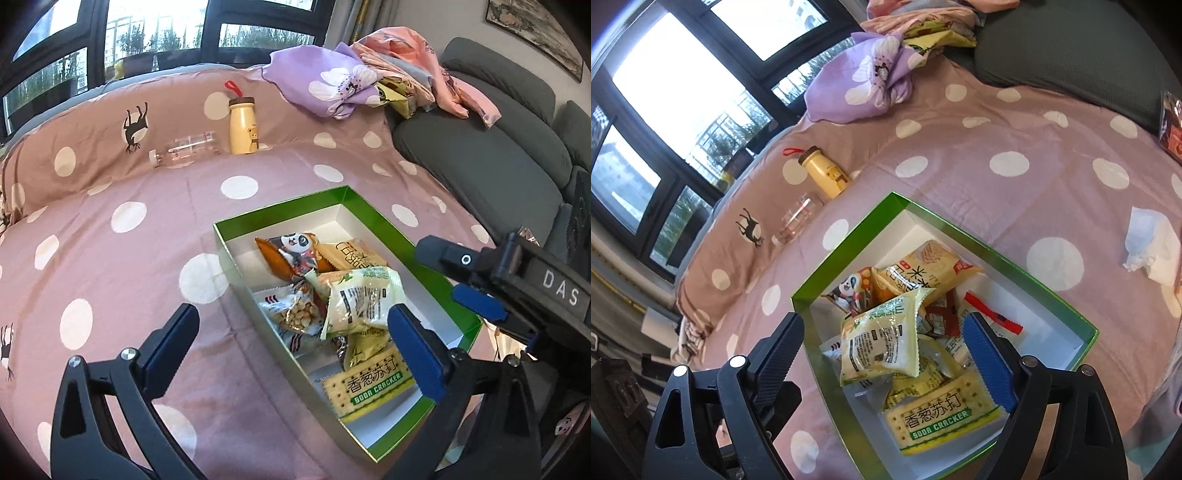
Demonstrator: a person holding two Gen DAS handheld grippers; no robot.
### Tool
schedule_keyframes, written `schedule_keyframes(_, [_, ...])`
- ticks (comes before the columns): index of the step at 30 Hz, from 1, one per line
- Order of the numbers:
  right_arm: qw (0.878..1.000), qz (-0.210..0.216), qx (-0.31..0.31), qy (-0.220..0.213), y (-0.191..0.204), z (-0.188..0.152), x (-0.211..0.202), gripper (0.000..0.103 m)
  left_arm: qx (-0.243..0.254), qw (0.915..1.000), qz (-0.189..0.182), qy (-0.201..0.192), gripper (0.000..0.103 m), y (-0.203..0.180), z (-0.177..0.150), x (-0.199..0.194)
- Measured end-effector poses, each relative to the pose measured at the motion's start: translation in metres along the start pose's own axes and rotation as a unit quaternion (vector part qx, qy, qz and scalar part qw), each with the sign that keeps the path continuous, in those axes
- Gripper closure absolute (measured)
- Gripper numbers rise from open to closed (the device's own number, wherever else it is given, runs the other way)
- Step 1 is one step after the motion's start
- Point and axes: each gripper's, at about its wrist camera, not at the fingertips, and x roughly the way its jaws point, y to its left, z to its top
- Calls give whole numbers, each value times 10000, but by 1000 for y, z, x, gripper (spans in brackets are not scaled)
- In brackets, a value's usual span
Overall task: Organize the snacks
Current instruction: 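Lift the open right gripper out of the box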
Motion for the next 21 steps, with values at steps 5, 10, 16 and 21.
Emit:
schedule_keyframes(5, [10000,-28,-80,-14,4,-1,0,14,-64,9999,80,57,1,2,-2,-2])
schedule_keyframes(10, [9999,-36,-93,-17,3,-1,-1,14,-90,9998,148,78,1,3,-3,-4])
schedule_keyframes(16, [9999,-124,-117,-22,5,0,0,14,-91,9998,172,69,1,5,-5,-6])
schedule_keyframes(21, [9991,-365,-194,-43,7,-1,1,14,-137,9998,127,61,1,8,-7,-9])
